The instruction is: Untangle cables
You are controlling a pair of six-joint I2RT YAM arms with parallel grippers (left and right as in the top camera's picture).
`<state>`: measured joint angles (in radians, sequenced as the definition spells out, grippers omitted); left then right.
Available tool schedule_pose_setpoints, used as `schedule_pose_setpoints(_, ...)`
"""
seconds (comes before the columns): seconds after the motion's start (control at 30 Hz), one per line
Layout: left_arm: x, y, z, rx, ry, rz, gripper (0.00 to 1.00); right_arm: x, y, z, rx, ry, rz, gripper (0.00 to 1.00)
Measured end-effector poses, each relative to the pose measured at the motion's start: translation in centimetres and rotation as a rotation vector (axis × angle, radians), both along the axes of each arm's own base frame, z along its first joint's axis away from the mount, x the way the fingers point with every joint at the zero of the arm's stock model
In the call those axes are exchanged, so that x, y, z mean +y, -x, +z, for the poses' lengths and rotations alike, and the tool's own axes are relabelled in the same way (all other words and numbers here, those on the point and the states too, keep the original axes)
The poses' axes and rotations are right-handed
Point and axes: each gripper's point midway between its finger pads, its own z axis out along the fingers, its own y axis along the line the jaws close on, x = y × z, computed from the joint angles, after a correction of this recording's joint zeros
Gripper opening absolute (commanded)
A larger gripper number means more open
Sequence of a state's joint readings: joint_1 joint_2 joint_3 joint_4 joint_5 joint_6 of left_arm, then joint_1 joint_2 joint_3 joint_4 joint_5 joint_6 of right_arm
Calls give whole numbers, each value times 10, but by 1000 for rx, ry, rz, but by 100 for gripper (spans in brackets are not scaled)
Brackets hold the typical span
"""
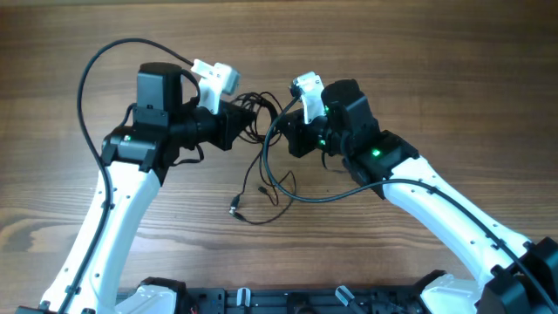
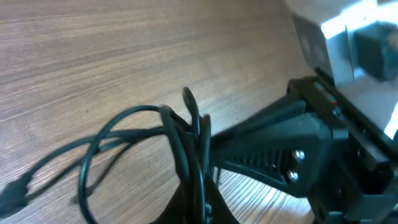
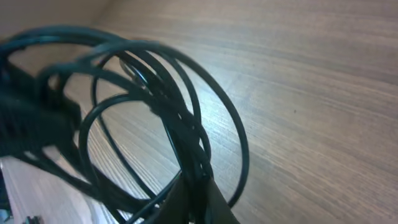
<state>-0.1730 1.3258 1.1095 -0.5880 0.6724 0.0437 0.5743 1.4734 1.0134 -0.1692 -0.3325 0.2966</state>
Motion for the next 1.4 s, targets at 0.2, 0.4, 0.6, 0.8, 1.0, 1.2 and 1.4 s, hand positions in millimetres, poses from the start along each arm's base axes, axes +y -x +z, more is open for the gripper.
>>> schedule_pose_setpoints(0.2, 68, -28, 9, 125, 159, 302, 4, -151, 21, -37, 342, 276, -627, 4)
schedule_pose_setpoints(0.4, 64, -22, 20, 137, 244, 243, 4, -157, 3, -29, 351, 151, -726, 82)
schedule_pose_setpoints(0.6, 35, -6, 31, 90, 271, 74, 4, -67, -3, 26, 67, -23, -142, 100)
schedule_pose_setpoints(0.8, -3, 13, 37, 78, 287, -78, 4, -15, 7, 39, -87, -55, 93, 5)
schedule_pose_setpoints(1.0, 0, 7, 29, 102, 249, -15, 4, -22, 6, 22, 16, -44, 23, 4)
schedule_pose_setpoints(1.2, 83, -43, -4, 307, 217, 671, 4, -40, 37, 96, -78, -227, 151, 4)
schedule_pose_setpoints(1.4, 16, -38, -26, 371, 172, 595, 93, -42, 33, 92, 8, -251, 65, 4)
